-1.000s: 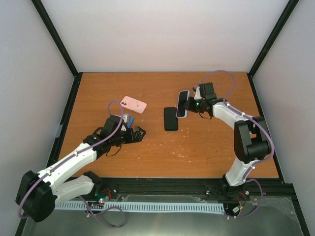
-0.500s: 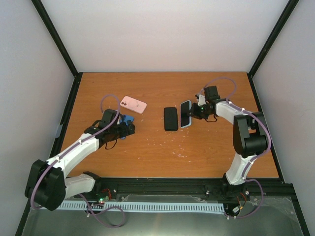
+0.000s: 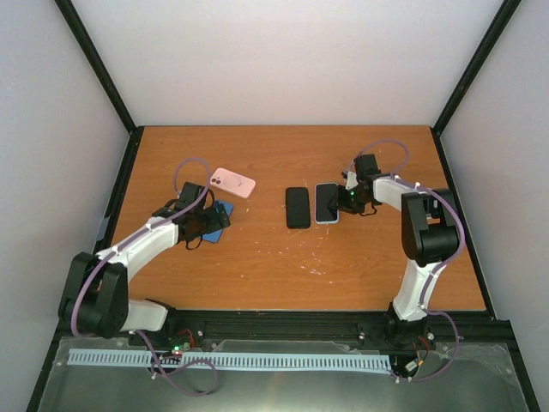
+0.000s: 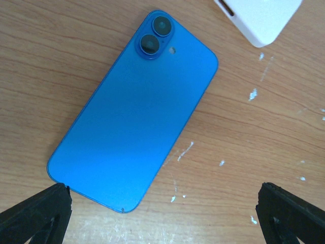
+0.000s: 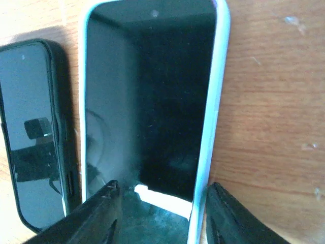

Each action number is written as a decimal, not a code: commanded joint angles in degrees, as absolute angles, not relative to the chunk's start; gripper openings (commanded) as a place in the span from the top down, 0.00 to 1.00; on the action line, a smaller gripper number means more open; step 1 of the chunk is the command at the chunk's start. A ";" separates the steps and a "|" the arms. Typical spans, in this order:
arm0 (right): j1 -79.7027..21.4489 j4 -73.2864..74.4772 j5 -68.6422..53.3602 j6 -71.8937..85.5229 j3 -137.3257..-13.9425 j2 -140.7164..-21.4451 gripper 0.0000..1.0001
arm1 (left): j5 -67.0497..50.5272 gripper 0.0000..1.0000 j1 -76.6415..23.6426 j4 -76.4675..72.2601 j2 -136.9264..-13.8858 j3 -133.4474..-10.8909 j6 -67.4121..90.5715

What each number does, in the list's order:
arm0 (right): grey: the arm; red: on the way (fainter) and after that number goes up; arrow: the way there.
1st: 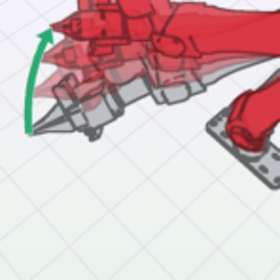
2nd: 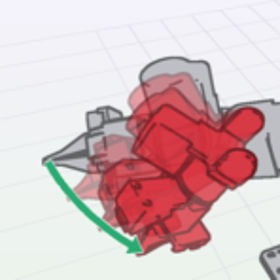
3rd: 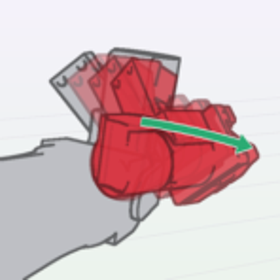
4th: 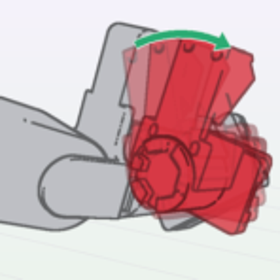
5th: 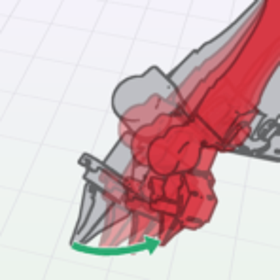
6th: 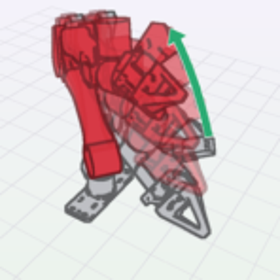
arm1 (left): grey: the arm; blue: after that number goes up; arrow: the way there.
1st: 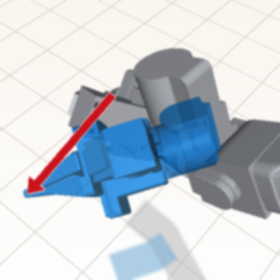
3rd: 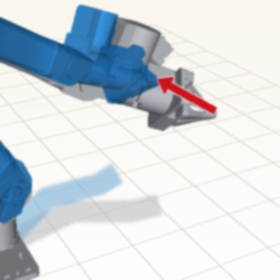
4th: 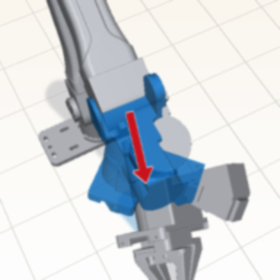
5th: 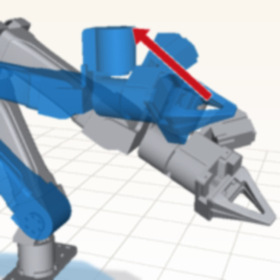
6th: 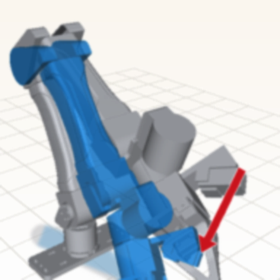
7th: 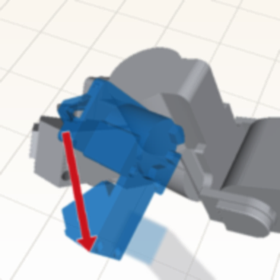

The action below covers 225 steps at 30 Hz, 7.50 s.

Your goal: Put the phone into the phone case

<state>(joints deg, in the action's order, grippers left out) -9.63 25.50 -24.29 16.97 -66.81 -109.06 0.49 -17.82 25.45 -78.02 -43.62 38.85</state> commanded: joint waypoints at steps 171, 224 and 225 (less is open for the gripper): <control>-47.02 -14.05 -9.92 55.17 -25.34 -78.31 0.80 | -25.73 0.37 -37.70 4.27 -99.63 -50.83 52.50; -47.02 -2.34 -5.40 51.46 -27.77 -68.98 0.97 | -8.87 0.00 -13.78 20.34 -120.90 -93.80 44.09; -47.02 -2.26 -5.30 51.50 -27.81 -68.66 0.97 | -9.38 0.00 -13.80 20.66 -122.50 -95.19 43.56</control>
